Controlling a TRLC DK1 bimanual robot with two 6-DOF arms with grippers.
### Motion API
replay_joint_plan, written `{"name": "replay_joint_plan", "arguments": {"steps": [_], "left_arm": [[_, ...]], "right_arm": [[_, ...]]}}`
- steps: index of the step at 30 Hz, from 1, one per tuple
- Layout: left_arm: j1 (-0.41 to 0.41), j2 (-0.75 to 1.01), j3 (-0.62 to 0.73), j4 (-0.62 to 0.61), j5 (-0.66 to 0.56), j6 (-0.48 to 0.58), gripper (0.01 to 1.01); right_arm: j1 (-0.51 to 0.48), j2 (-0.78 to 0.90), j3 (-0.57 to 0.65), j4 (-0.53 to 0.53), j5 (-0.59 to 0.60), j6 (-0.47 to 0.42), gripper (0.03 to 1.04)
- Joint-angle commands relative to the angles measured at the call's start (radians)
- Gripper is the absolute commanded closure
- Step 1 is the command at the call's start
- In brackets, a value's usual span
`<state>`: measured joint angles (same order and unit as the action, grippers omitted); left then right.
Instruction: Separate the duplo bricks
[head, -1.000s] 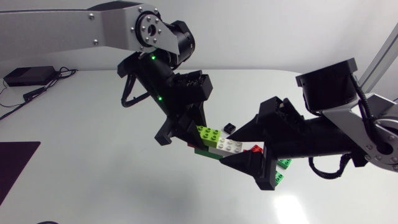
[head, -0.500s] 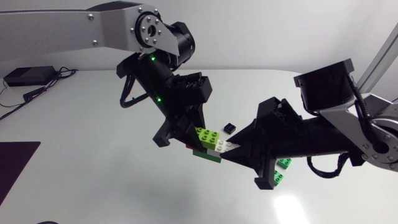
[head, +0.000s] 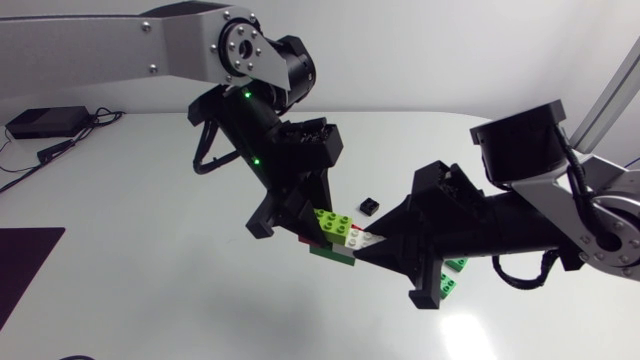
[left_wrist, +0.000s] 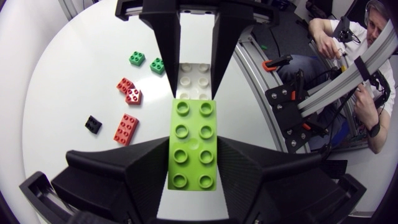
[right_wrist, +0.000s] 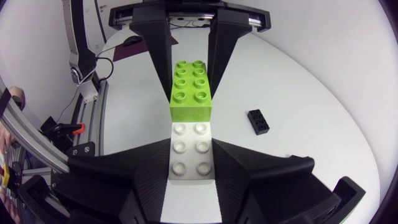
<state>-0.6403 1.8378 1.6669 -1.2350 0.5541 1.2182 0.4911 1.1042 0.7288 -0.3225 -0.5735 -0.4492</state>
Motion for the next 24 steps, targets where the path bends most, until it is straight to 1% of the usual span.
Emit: {"name": "replay_joint_plan", "arguments": {"steps": [1, 5, 8, 11, 12, 13, 19, 24], "left_arm": [[-0.013, -0.022, 0.028, -0.018, 0.018, 0.007, 0.5], [-0.015, -0.015, 0.042, -0.018, 0.018, 0.004, 0.489], [-0.016, -0.008, 0.044, -0.018, 0.018, 0.004, 0.508], [-0.016, -0.003, 0.051, -0.018, 0.018, 0.004, 0.707], [-0.016, -0.003, 0.053, -0.018, 0.018, 0.004, 0.793], [-0.019, -0.002, 0.053, -0.018, 0.018, 0.006, 0.846], [-0.033, 0.006, 0.053, -0.047, 0.018, 0.02, 0.859], [-0.035, 0.026, 0.105, -0.08, 0.024, 0.01, 0.861]], "right_arm": [[-0.005, 0.006, -0.034, 0.002, 0.006, -0.016, 0.76], [-0.006, 0.003, -0.039, 0.003, 0.006, -0.019, 0.76], [-0.009, -0.001, -0.04, 0.002, 0.003, -0.02, 0.76], [-0.013, -0.004, -0.042, -0.001, 0.001, -0.025, 0.76], [-0.016, -0.006, -0.043, -0.003, 0.0, -0.025, 0.76], [-0.017, -0.009, -0.045, -0.003, 0.0, -0.026, 0.76], [-0.014, -0.027, -0.063, 0.0, 0.014, -0.039, 0.76], [0.05, -0.05, -0.098, 0.019, 0.103, -0.051, 0.76]]}}
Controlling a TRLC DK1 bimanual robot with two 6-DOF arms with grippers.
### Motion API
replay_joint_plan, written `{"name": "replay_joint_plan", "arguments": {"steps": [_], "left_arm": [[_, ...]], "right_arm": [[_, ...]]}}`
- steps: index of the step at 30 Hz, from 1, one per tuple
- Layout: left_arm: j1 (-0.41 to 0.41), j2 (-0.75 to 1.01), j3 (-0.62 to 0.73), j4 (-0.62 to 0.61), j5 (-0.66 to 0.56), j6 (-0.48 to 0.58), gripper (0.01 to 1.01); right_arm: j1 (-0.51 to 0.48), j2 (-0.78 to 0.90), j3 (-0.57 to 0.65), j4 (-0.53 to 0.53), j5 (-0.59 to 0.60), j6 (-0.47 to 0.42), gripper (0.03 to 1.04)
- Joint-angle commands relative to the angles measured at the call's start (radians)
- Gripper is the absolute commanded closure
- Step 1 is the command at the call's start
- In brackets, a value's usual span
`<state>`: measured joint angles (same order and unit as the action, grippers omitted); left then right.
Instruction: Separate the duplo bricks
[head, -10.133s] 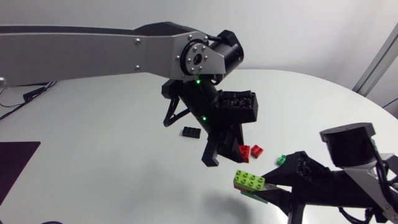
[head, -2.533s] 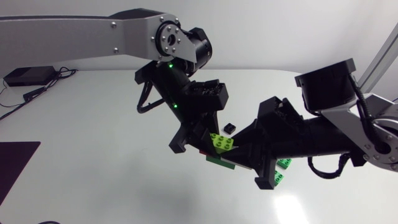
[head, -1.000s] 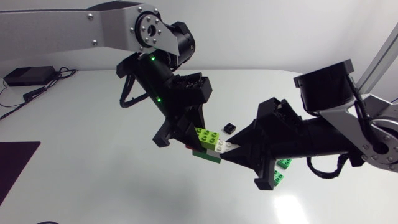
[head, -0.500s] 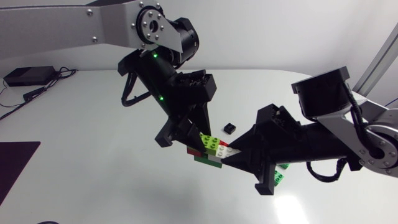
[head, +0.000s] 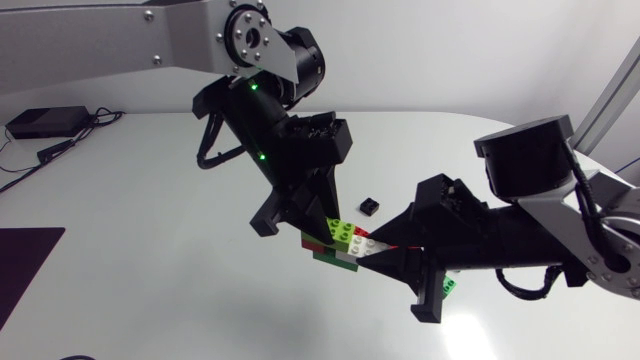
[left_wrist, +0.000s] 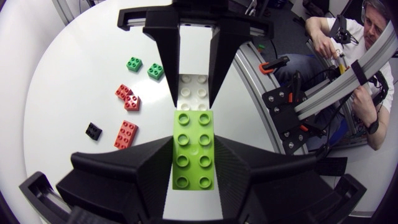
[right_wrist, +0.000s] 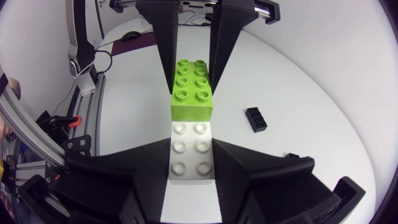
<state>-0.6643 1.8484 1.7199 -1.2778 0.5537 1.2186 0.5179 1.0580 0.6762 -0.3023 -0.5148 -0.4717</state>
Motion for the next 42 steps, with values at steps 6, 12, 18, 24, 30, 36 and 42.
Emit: {"name": "replay_joint_plan", "arguments": {"steps": [6, 12, 18, 24, 30, 36, 42], "left_arm": [[-0.012, 0.049, 0.139, -0.095, 0.038, 0.005, 0.861], [0.014, 0.051, 0.141, -0.098, 0.026, 0.012, 0.859], [0.104, 0.035, -0.017, 0.034, -0.051, 0.016, 0.859], [0.146, 0.009, -0.203, 0.166, -0.112, 0.025, 0.856], [0.161, 0.038, -0.355, 0.337, -0.136, 0.016, 0.854], [0.16, 0.049, -0.434, 0.429, -0.136, 0.002, 0.749], [0.149, 0.084, -0.499, 0.497, -0.136, -0.011, 0.689]], "right_arm": [[0.074, -0.024, -0.061, -0.001, 0.111, -0.028, 0.76], [0.037, -0.026, -0.064, -0.004, 0.118, -0.047, 0.76], [-0.082, -0.064, -0.055, -0.055, 0.091, -0.088, 0.76], [-0.188, -0.089, -0.05, -0.075, 0.044, -0.107, 0.76], [-0.196, -0.121, -0.047, -0.081, 0.03, -0.091, 0.76], [-0.196, -0.145, -0.038, -0.098, 0.022, -0.084, 0.76], [-0.196, -0.159, -0.03, -0.113, 0.007, -0.076, 0.76]]}}
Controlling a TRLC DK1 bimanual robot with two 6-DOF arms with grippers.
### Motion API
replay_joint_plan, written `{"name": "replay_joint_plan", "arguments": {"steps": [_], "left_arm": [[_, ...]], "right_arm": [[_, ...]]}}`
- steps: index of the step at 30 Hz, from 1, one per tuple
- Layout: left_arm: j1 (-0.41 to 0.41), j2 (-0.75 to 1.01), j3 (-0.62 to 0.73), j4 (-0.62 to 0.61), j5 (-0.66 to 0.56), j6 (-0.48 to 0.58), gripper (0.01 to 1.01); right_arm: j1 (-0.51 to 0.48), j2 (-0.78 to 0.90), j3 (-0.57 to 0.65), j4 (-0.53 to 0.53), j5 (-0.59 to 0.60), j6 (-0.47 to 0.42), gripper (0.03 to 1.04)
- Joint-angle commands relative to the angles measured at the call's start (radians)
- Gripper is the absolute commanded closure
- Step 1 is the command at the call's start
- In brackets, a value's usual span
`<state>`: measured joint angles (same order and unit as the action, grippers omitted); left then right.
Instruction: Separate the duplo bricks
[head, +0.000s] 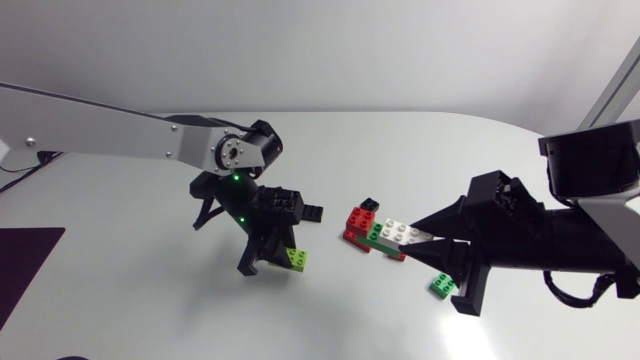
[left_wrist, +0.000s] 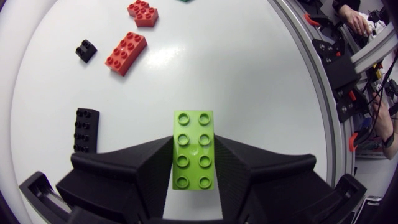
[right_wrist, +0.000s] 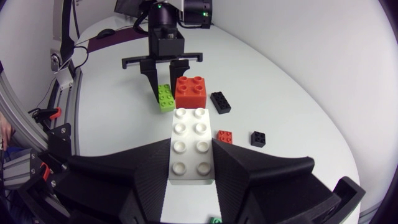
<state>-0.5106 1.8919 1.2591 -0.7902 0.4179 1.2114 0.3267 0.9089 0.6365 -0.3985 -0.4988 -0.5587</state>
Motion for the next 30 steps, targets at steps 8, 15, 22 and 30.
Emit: {"name": "replay_joint_plan", "arguments": {"steps": [8, 15, 22, 30], "left_arm": [[-0.02, 0.064, -0.064, 0.051, -0.001, -0.021, 0.572], [-0.02, 0.024, -0.055, 0.045, -0.011, -0.019, 0.177], [-0.009, -0.106, 0.059, -0.083, -0.01, -0.006, 0.128], [-0.08, -0.149, 0.269, -0.23, -0.01, -0.018, 0.128]], "right_arm": [[-0.005, -0.025, 0.0, -0.022, -0.018, 0.013, 0.76], [-0.006, -0.042, -0.004, -0.037, -0.029, 0.011, 0.76], [-0.006, -0.039, -0.004, -0.043, -0.047, 0.011, 0.76], [0.023, -0.01, -0.004, -0.043, -0.066, 0.022, 0.76]]}}
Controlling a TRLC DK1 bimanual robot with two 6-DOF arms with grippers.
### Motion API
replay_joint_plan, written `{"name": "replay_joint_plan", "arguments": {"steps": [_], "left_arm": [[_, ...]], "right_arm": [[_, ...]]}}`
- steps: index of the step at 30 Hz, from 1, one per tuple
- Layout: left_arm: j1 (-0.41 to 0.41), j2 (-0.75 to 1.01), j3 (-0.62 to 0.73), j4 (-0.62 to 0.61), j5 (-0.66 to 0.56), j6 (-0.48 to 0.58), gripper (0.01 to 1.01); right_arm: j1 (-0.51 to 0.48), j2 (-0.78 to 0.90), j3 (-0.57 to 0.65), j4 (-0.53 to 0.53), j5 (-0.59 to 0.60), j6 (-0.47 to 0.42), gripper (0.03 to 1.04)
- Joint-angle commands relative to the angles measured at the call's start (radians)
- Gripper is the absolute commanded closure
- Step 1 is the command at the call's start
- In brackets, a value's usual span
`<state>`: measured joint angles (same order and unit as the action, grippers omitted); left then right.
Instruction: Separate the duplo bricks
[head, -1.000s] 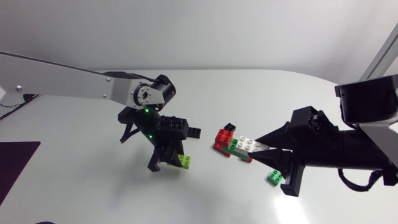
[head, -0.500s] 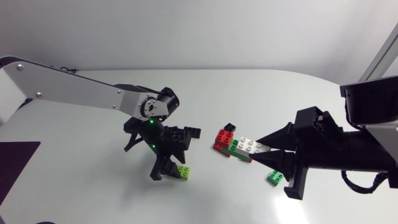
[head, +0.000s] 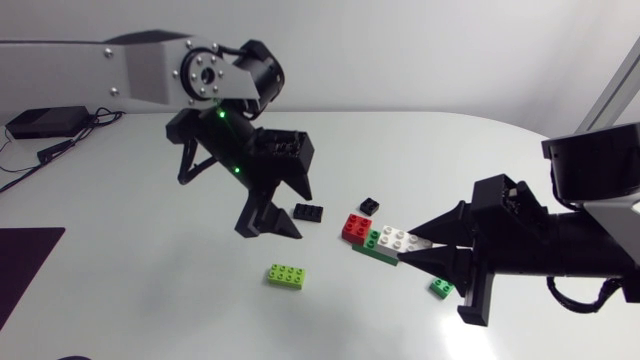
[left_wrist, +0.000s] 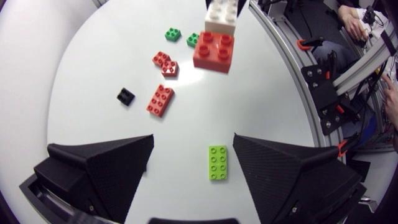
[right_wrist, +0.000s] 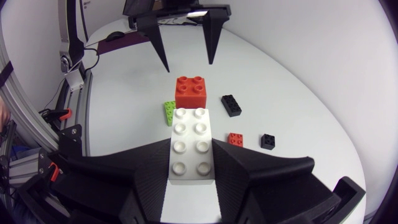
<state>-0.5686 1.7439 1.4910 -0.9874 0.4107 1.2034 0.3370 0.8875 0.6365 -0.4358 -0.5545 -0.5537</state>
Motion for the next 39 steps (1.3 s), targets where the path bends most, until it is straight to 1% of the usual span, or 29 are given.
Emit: {"name": "replay_joint_plan", "arguments": {"steps": [1, 4, 12, 20, 23, 30, 38, 39], "left_arm": [[-0.028, 0.005, 0.054, -0.043, -0.003, -0.01, 0.128], [-0.053, 0.026, 0.114, -0.096, -0.003, -0.01, 0.128], [-0.108, 0.065, 0.166, -0.123, -0.003, -0.025, 0.128], [-0.132, 0.097, 0.169, -0.145, -0.003, -0.024, 0.136], [-0.14, 0.101, 0.167, -0.145, -0.001, -0.024, 0.162], [-0.159, 0.105, 0.172, -0.145, 0.0, -0.025, 0.167], [-0.165, 0.111, 0.169, -0.146, 0.004, -0.025, 0.426], [-0.165, 0.111, 0.166, -0.146, 0.004, -0.024, 0.446]], "right_arm": [[0.016, 0.013, -0.004, -0.006, -0.01, 0.017, 0.76], [0.019, 0.016, -0.009, -0.001, -0.013, 0.017, 0.76], [0.02, 0.047, -0.008, 0.023, -0.022, 0.02, 0.76], [0.028, 0.057, 0.006, 0.031, -0.022, 0.032, 0.76], [0.046, 0.067, 0.003, 0.042, -0.022, 0.043, 0.76], [0.082, 0.07, 0.002, 0.06, -0.005, 0.069, 0.76], [0.097, 0.074, 0.002, 0.063, 0.005, 0.077, 0.76], [0.097, 0.076, 0.002, 0.063, 0.005, 0.078, 0.76]]}}
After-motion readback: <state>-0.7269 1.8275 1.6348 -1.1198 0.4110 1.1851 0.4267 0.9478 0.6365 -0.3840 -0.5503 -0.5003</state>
